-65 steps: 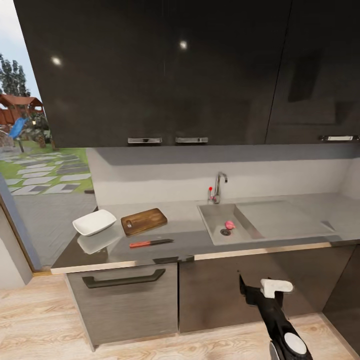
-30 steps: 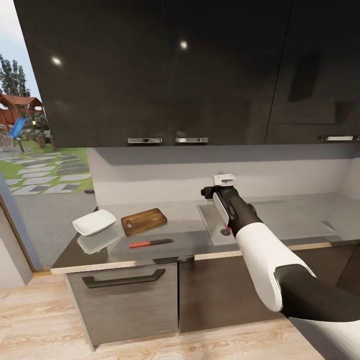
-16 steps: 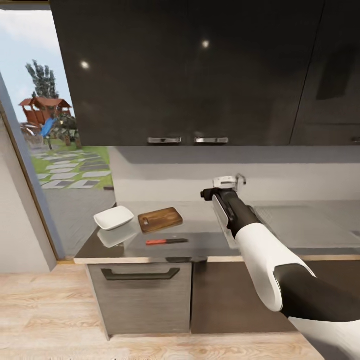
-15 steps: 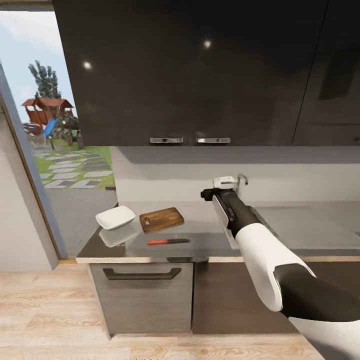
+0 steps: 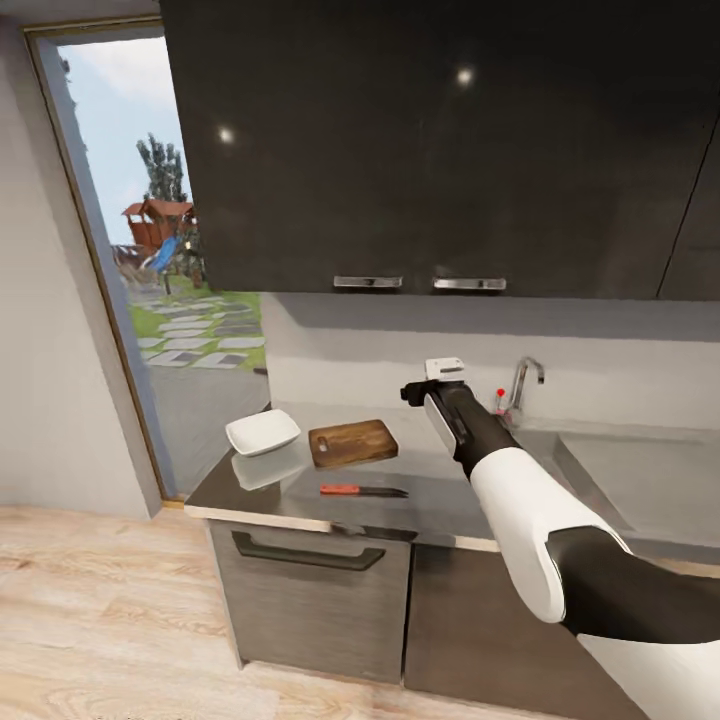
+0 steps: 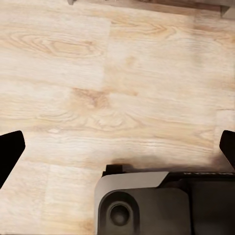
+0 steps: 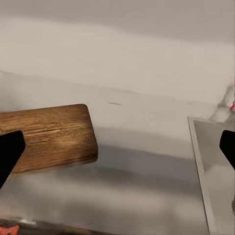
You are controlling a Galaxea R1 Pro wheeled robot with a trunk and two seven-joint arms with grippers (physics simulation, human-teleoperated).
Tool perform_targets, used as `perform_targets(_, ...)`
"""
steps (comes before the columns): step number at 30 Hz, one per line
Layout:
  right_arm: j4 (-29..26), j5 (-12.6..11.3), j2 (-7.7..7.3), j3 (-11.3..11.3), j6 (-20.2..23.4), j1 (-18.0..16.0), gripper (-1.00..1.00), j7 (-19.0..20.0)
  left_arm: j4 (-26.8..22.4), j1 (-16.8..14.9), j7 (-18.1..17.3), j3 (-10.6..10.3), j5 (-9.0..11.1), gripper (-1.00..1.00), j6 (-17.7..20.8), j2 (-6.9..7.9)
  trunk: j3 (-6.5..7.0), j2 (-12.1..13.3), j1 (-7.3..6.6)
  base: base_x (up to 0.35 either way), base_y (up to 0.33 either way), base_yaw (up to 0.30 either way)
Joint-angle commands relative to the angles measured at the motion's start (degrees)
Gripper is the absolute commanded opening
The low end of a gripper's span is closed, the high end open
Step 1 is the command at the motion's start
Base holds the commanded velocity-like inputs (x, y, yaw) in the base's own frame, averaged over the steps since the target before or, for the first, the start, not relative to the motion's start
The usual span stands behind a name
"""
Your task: In the kitchen, take the Vidalia onion out of the sink, dice it on the chopping board with the paring knife, put the diced onion into the bowl on the countertop, then place both the paring knife and the chopping board into the sink.
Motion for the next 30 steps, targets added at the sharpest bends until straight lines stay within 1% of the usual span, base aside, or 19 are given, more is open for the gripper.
perform_targets(1, 0.3, 0.3, 0.00, 0.1, 0.4, 0.0, 1.00, -0.1, 0.0, 0.0, 0.0, 0.1, 0.0, 1.00, -0.2, 0.12, -0.02, 0.0, 0.04, 0.166, -0.223, 0.289)
perform_targets(4, 0.5, 0.3, 0.00, 0.1, 0.4, 0.0, 1.00, 0.0, 0.0, 0.0, 0.0, 0.1, 0.0, 1.00, -0.2, 0.45, -0.02, 0.0, 0.04, 0.162, -0.232, 0.289)
perform_targets(10, 0.6, 0.3, 0.00, 0.1, 0.4, 0.0, 1.00, 0.1, 0.0, 0.0, 0.1, 0.1, 0.0, 1.00, -0.2, 0.56, -0.02, 0.0, 0.04, 0.150, -0.239, 0.289)
perform_targets(17, 1.1, 0.4, 0.00, 0.1, 0.4, 0.1, 1.00, 2.7, 0.0, 0.0, 0.1, 0.1, 0.0, 1.00, -0.2, 0.62, -0.02, 0.0, 0.04, 0.137, -0.243, 0.289)
perform_targets(23, 2.0, 0.6, 0.00, 0.1, 0.4, 0.1, 1.00, 3.1, 0.0, 0.0, 0.1, 0.1, 0.0, 1.00, -0.2, 0.62, -0.02, 0.0, 0.04, 0.118, -0.245, 0.289)
perform_targets(26, 2.1, 0.6, 0.00, 0.1, 0.4, 0.1, 1.00, 3.1, 0.0, 0.0, 0.1, 0.1, 0.0, 1.00, -0.2, 0.63, -0.02, 0.0, 0.04, 0.034, -0.158, 0.289)
perform_targets(30, 2.1, 0.6, 0.00, 0.1, 0.4, 0.1, 1.00, 3.2, 0.0, 0.0, 0.1, 0.1, 0.0, 1.00, -0.2, 0.63, -0.02, 0.0, 0.04, 0.009, -0.043, 0.276)
